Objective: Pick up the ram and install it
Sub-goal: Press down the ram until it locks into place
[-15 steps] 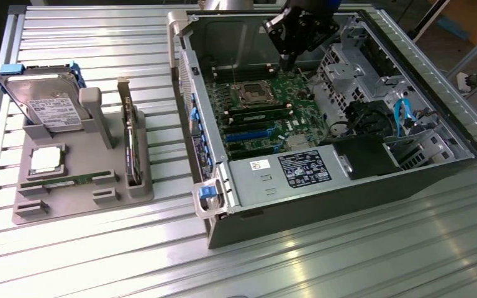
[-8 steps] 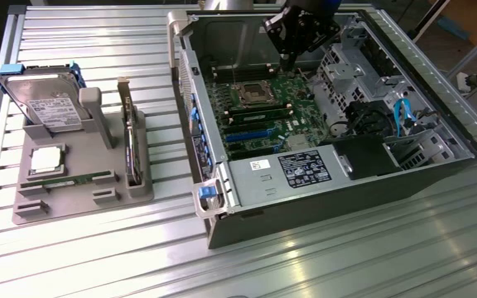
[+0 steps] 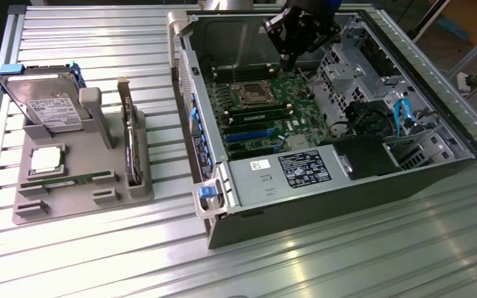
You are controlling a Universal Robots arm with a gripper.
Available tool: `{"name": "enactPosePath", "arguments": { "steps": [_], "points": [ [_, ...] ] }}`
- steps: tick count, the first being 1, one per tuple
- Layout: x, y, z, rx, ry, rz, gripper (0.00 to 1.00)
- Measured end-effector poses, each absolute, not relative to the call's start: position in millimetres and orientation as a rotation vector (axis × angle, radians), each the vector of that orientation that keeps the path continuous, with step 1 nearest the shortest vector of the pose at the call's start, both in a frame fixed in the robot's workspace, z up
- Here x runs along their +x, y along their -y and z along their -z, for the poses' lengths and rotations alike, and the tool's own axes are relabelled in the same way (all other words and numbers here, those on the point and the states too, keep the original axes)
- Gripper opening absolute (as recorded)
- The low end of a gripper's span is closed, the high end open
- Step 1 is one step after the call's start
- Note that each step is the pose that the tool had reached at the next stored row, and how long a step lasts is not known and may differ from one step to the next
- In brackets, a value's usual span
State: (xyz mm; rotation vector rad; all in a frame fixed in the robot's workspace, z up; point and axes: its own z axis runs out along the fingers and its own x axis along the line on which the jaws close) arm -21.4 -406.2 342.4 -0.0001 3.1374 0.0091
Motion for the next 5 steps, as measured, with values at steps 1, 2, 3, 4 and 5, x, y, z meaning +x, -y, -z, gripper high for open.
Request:
{"name": "enactPosePath", "arguments": {
  "steps": [1,2,3,4,5],
  "points": [
    [-21.4,406.2,-342.4,0.0,-3.137,-0.009,0.11],
    [-21.4,406.3,-342.4,0.0,-3.137,-0.009,0.11],
    [-21.4,406.3,-342.4,0.0,-3.137,-0.009,0.11],
    [-21.4,406.3,-342.4,0.0,-3.137,-0.009,0.11],
    [-21.3,406.3,-342.4,0.0,-3.137,-0.009,0.11]
  ]
}}
